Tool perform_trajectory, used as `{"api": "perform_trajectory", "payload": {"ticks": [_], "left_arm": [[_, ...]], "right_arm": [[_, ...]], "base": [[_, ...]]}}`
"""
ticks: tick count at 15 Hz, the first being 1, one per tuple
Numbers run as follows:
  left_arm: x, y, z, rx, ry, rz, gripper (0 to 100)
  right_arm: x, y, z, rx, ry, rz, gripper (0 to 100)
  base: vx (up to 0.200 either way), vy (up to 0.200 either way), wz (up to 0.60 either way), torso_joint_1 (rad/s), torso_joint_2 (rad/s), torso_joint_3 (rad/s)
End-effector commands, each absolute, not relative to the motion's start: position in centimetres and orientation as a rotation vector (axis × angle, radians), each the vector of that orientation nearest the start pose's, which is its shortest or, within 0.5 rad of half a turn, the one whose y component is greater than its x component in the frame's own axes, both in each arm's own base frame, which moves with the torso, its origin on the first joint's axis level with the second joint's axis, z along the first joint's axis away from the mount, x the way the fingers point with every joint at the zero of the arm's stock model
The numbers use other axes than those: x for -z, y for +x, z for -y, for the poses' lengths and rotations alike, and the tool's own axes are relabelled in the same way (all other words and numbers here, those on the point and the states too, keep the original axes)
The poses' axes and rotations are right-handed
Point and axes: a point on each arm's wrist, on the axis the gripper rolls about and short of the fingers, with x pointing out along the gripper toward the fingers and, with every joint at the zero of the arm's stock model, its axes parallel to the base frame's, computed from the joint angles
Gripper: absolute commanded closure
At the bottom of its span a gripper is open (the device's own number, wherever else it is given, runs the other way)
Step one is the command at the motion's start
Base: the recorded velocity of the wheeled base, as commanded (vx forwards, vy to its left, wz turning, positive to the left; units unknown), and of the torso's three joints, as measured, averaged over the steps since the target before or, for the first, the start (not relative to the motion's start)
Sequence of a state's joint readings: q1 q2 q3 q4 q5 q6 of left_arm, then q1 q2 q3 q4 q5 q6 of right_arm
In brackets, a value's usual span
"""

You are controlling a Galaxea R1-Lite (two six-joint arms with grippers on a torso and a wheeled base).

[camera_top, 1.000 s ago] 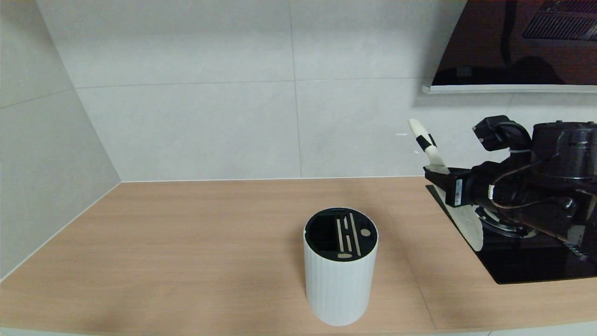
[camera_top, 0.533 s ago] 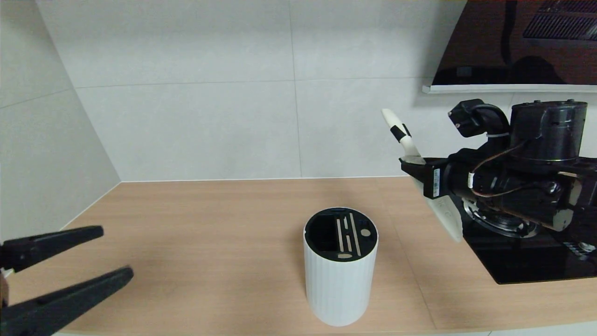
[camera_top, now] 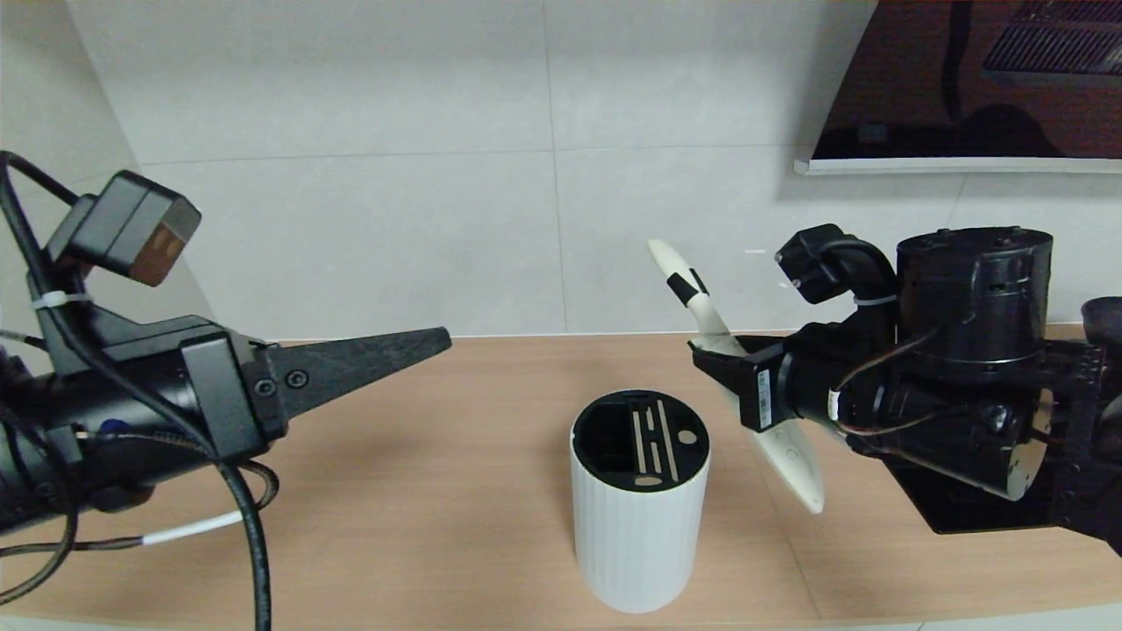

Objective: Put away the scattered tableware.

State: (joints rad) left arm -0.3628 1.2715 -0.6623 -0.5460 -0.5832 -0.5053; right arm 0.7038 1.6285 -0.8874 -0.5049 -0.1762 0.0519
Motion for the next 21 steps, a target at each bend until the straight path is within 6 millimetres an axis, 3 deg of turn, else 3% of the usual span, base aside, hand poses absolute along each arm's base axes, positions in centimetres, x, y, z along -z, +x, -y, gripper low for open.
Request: {"api": "perform_trajectory", "payload": {"ticks": [1, 5, 9, 15, 21], "left_arm": [[-22.6, 19.4, 9.2, 0.911, -0.504, -0.383, 0], [-22.1, 20.3, 10.5, 0.938, -0.506, -0.372, 0], [-22.1, 21.7, 13.4, 0.927, -0.629, -0.278, 0], [-21.3, 22.8, 15.4, 0.940, -0.728, -0.340, 0], [-18.8, 24.1, 17.8, 0.914, -0.732, -0.354, 0]], "right_arm": [[-21.3, 21.3, -20.0, -0.547, -0.063, -0.226, 100], [-21.6, 20.4, -20.6, -0.556, -0.060, -0.212, 100], [-21.9, 20.0, -21.4, -0.588, 0.022, -0.225, 100], [-21.7, 18.7, -23.6, -0.662, 0.080, -0.251, 100], [-20.7, 18.1, -24.8, -0.714, 0.091, -0.274, 100]], "base": [[0.000, 0.000, 0.00, 0.000, 0.00, 0.000], [0.000, 0.000, 0.00, 0.000, 0.00, 0.000], [0.000, 0.000, 0.00, 0.000, 0.00, 0.000], [0.000, 0.000, 0.00, 0.000, 0.00, 0.000], [0.000, 0.000, 0.00, 0.000, 0.00, 0.000]]}}
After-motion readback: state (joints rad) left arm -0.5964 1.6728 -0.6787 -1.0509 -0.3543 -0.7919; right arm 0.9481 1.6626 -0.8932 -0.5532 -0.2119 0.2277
